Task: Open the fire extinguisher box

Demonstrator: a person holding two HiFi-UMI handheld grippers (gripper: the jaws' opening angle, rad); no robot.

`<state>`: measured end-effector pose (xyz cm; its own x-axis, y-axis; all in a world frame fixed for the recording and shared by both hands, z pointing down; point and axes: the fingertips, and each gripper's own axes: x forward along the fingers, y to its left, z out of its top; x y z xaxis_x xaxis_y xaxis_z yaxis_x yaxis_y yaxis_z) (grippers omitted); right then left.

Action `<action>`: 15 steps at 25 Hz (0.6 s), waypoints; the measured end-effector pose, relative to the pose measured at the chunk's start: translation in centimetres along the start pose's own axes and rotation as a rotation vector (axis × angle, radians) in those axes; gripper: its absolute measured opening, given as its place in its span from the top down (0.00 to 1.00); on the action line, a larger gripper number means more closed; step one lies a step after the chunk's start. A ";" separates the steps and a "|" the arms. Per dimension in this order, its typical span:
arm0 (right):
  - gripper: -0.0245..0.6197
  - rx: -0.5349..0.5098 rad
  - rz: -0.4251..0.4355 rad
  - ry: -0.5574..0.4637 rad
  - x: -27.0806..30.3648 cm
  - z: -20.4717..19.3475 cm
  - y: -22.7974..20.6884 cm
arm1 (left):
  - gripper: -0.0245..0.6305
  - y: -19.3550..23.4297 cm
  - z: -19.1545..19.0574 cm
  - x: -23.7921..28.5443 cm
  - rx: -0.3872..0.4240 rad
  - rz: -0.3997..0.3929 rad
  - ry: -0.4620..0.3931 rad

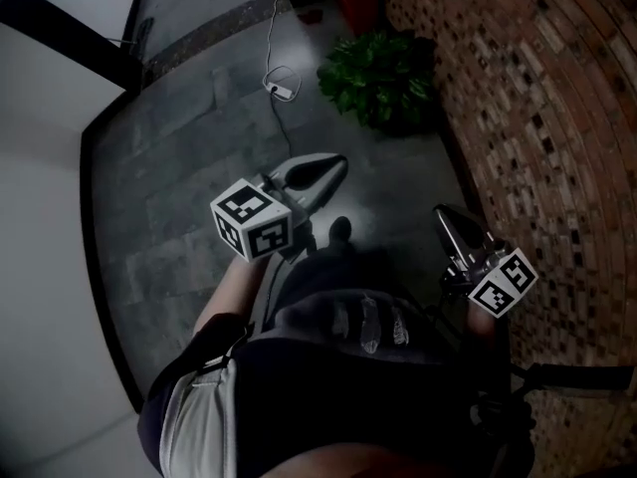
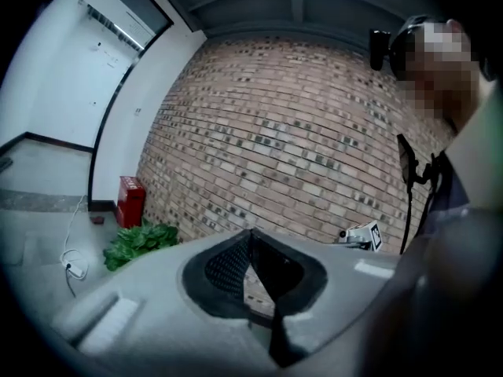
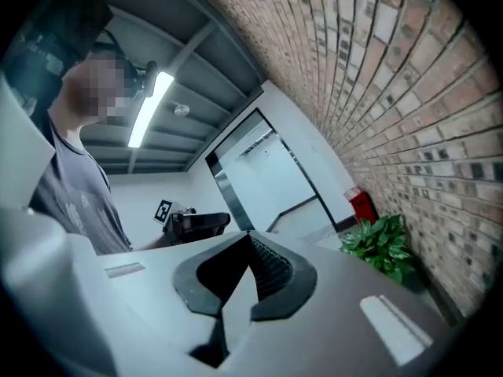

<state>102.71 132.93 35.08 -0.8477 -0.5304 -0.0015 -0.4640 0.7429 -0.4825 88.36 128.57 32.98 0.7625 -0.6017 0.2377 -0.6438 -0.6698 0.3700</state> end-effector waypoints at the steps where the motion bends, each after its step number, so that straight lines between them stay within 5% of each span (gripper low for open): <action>1: 0.96 -0.013 0.026 0.018 1.2 0.3 0.1 | 0.96 0.9 0.2 -0.4 -0.010 0.020 -0.014; 15: 0.96 -0.067 0.144 0.160 23.4 1.6 1.3 | 0.96 19.8 3.9 -9.3 -0.110 0.136 -0.160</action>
<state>82.66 120.79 33.04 -0.9341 -0.3490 0.0754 -0.3464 0.8349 -0.4278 68.30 119.21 34.57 0.6437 -0.7505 0.1496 -0.7226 -0.5317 0.4417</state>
